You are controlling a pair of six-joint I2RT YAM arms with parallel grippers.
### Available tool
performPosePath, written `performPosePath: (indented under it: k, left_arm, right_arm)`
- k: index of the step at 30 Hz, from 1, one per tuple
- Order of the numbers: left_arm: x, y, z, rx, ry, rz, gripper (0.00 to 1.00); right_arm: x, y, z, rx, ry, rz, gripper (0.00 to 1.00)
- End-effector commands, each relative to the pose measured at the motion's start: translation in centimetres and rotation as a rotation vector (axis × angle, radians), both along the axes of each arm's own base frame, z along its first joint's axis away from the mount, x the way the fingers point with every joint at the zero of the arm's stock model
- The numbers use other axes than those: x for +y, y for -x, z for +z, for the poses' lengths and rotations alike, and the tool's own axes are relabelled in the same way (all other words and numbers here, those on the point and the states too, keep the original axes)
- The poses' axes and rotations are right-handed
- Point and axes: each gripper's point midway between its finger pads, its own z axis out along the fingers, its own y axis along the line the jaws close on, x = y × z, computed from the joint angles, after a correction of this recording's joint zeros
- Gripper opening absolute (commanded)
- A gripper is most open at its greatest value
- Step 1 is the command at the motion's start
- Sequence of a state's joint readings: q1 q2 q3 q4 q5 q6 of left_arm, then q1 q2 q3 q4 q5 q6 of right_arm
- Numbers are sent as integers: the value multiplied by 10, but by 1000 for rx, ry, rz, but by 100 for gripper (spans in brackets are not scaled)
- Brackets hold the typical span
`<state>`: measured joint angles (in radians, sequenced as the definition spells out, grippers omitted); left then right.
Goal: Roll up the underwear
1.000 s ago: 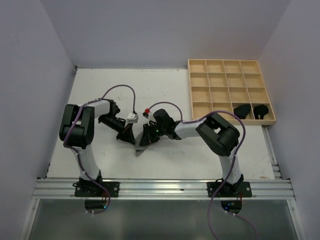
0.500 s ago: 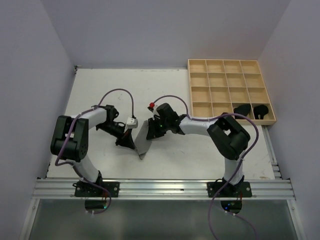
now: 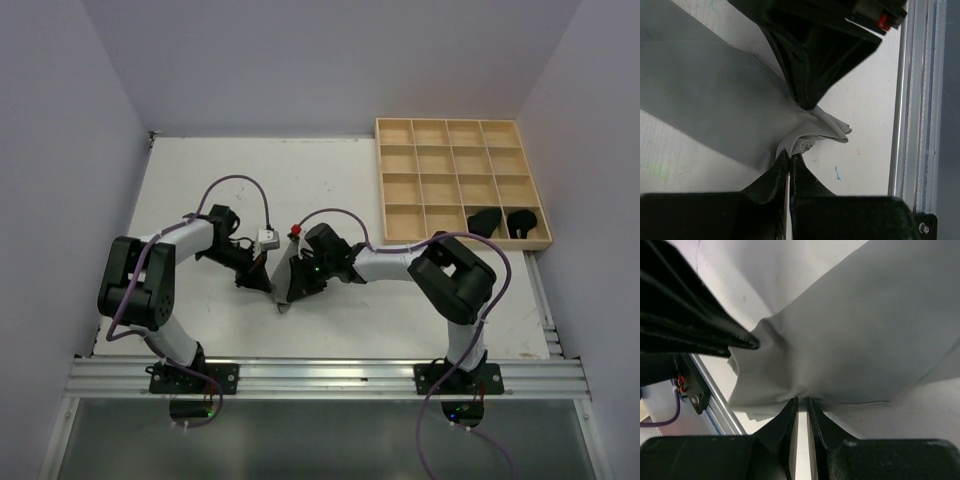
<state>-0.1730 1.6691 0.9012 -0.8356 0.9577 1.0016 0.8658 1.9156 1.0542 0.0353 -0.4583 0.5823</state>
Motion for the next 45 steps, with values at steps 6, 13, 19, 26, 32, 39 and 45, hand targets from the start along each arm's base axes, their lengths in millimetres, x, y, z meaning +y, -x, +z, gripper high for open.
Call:
performPosePath:
  k: [6,13,19,26,32,39,45]
  left_arm:
    - [-6,-4,8,-13,20,25,0]
    - [-15,-14,22,-24,35,66,0]
    - [-25,-22,20,12,27,68,0]
    - [-30,-34,-4,98,-30,132,0]
    - [-29,-38,-27,171,-103,178,0]
    - [-31,-41,-46,293,-166,288,0]
    - [-30,-43,-51,351,-204,389,0]
  right_arm:
    - [5,10,-11,-11,26,12,16]
    - [-25,20,-47,30,133,59,14]
    - [-30,23,-45,31,133,89,13]
    - [-34,15,12,-105,60,56,19]
    - [-52,12,58,-232,15,-5,35]
    - [-45,13,87,-291,-80,-71,36]
    - [-31,16,91,-344,-79,-24,33]
